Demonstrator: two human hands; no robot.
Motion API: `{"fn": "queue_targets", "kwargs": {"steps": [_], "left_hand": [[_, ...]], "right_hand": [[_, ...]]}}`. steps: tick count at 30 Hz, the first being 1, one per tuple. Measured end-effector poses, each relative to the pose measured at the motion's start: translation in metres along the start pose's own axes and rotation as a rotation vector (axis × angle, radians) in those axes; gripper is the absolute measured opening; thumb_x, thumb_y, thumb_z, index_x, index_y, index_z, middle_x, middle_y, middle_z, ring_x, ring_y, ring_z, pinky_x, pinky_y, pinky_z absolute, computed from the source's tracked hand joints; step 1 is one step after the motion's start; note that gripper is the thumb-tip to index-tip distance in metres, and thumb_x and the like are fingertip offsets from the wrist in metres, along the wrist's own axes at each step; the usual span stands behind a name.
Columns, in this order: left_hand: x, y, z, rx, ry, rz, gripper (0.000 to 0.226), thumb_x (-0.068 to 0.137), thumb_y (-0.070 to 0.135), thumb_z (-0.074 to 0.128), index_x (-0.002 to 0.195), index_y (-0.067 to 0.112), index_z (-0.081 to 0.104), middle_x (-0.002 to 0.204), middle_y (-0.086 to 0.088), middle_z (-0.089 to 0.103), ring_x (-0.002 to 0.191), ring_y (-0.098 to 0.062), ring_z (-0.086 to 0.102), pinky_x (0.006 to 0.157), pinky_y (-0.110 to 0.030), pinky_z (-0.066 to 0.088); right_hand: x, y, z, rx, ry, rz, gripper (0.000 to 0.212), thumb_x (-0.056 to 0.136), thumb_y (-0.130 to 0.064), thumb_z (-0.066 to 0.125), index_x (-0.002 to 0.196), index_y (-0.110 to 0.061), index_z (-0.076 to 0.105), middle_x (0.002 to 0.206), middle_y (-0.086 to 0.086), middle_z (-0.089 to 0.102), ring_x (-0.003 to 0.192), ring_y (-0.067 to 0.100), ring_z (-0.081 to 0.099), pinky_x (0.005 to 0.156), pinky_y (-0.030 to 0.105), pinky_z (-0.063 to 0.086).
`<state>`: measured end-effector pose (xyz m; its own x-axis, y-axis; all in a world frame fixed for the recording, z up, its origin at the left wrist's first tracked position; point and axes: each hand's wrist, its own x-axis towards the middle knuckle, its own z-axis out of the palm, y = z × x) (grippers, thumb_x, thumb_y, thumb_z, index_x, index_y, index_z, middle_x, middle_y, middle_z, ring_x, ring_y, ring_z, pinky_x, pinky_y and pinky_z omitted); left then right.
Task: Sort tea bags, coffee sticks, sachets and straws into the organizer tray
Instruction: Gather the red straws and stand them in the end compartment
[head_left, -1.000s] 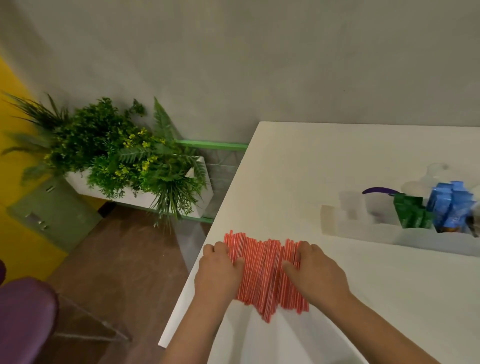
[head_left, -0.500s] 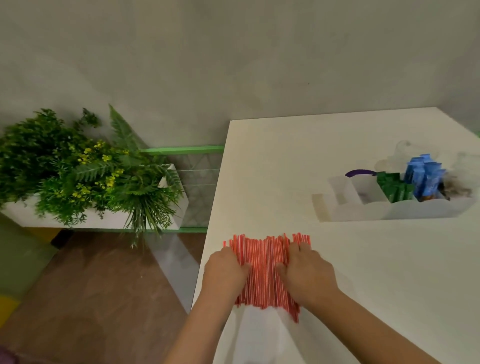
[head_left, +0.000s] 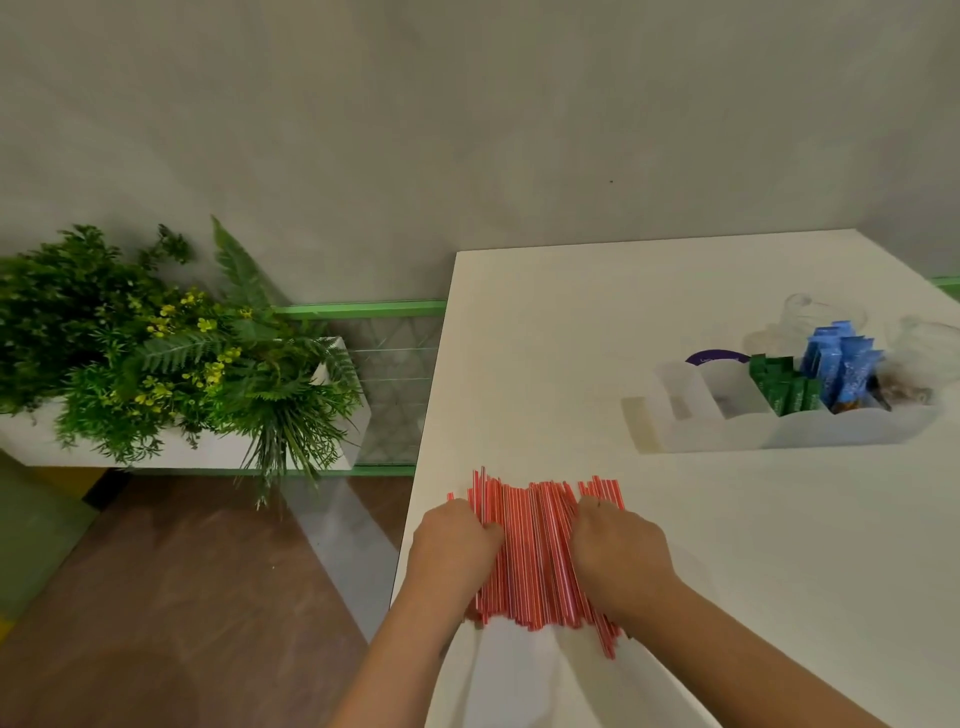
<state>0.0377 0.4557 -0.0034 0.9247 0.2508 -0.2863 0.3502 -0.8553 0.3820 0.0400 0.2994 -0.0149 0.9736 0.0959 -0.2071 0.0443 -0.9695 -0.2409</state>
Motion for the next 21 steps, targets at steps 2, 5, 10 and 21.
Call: {"fn": "queue_targets", "kwargs": {"steps": [2,5,10,21], "left_hand": [[0.000,-0.002,0.000,-0.079,-0.011,-0.008,0.016,0.091,0.024,0.046,0.079,0.012,0.046,0.078,-0.002,0.057,0.071,-0.018,0.052,0.062,-0.027,0.039],[0.000,-0.002,0.001,-0.154,-0.008,-0.009,0.008,0.093,0.017,0.041,0.091,0.009,0.042,0.091,-0.010,0.063,0.078,-0.023,0.058,0.064,-0.031,0.042],[-0.002,0.004,0.001,-0.263,0.051,0.055,0.006,0.099,0.012,0.030,0.098,0.011,0.036,0.071,-0.001,0.051,0.062,-0.014,0.051,0.048,-0.026,0.034],[-0.020,0.051,0.035,-0.927,-0.159,0.008,0.019,0.100,0.023,0.034,0.093,0.017,0.051,0.086,-0.009,0.063,0.081,-0.022,0.064,0.075,-0.039,0.054]], "right_hand": [[0.001,0.002,-0.002,0.002,-0.007,0.007,0.021,0.095,-0.012,0.030,0.103,-0.012,0.049,0.087,0.000,0.053,0.068,0.017,0.049,0.059,0.027,0.036],[0.003,0.006,-0.005,0.016,-0.017,0.007,0.018,0.094,-0.011,0.033,0.103,-0.011,0.049,0.086,-0.001,0.053,0.069,0.017,0.052,0.061,0.028,0.039],[0.009,0.010,-0.009,0.174,-0.012,0.017,0.025,0.101,-0.030,0.025,0.090,-0.017,0.044,0.073,-0.007,0.047,0.067,0.014,0.051,0.060,0.029,0.037],[0.008,-0.007,-0.021,0.431,0.073,-0.065,0.030,0.101,-0.032,0.026,0.075,-0.021,0.035,0.070,-0.005,0.042,0.067,0.018,0.046,0.066,0.033,0.037]]}}
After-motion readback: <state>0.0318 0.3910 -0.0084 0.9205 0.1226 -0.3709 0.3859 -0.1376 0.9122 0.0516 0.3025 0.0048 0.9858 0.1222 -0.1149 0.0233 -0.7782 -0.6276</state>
